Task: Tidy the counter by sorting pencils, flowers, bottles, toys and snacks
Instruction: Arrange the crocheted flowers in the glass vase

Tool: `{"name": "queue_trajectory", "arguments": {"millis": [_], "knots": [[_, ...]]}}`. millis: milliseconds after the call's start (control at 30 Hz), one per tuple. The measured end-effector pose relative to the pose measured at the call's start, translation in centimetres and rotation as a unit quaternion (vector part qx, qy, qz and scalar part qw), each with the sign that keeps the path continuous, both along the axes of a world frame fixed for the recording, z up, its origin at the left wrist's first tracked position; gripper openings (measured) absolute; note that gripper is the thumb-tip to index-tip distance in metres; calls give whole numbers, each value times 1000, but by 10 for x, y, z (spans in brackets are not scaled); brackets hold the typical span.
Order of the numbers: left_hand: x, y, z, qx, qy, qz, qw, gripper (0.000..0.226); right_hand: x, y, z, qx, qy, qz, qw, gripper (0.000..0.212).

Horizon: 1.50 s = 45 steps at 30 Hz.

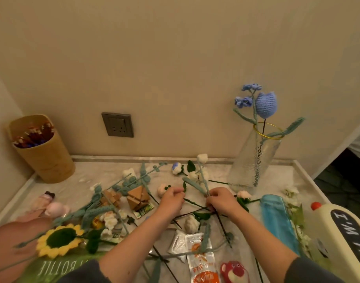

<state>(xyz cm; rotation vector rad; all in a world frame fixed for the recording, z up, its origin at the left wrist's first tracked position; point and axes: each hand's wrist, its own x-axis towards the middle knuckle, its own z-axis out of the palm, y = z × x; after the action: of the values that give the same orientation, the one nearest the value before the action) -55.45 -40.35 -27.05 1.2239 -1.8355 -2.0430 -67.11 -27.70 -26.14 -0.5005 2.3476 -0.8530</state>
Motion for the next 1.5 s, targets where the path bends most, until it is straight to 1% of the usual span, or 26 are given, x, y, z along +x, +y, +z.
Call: {"name": "queue_trajectory", "arguments": {"millis": [33,100,167,233,333,433,500,533,567,600,633,667,733,800,867,967,1100,1167,1233,1333,1500], "knots": [[0,0,-1,-1,-4,-1,1000,18,1,-1,-1,-4,-5,1,1000,16],[-1,0,0,-3,-3,-12,1000,20,4,-3,2,-29,-4,-13,999,16],[-2,1,5,3,12,-35,999,22,9,-7,8,-84,-21,-29,996,16],[-4,3,12,20,39,-54,998,20,14,-12,19,-138,-44,-16,989,17],[-7,2,24,20,70,-44,996,19,23,-17,32,-190,-51,56,979,19],[-9,-2,30,-10,61,19,998,26,30,-24,38,-184,-50,165,968,23],[-6,-8,31,-27,66,68,995,26,29,-30,36,-159,-59,175,970,23],[-4,-12,31,-28,74,88,993,23,27,-32,33,-139,-42,164,976,25],[-2,-16,32,-20,85,104,991,20,24,-34,28,-106,2,157,982,26],[1,-20,34,-8,97,116,988,16,21,-34,22,-53,66,162,983,26],[3,-23,36,4,107,125,986,12,18,-34,15,6,120,170,978,26],[5,-25,38,12,113,130,985,11,17,-32,8,63,153,179,970,27],[7,-27,39,20,119,136,983,9,17,-29,-4,139,168,192,957,25],[9,-27,40,8,125,137,983,8,16,-29,-12,164,176,195,951,18],[11,-27,39,-10,131,142,981,8,12,-29,-14,134,177,172,960,15],[13,-29,40,-32,141,155,977,14,1,-30,-6,47,167,112,978,15],[10,-27,45,-45,143,166,975,13,-9,-32,16,-54,161,30,985,11],[6,-23,53,-39,169,167,971,10,-12,-31,33,-115,157,5,981,9],[-1,-14,65,-33,215,163,962,11,-14,-27,55,-174,147,-13,974,10],[-14,0,87,-31,277,165,946,15,-14,-22,87,-225,143,-28,963,10],[-42,20,131,-61,342,129,929,11,-24,0,147,-290,218,-55,930,15]]}}
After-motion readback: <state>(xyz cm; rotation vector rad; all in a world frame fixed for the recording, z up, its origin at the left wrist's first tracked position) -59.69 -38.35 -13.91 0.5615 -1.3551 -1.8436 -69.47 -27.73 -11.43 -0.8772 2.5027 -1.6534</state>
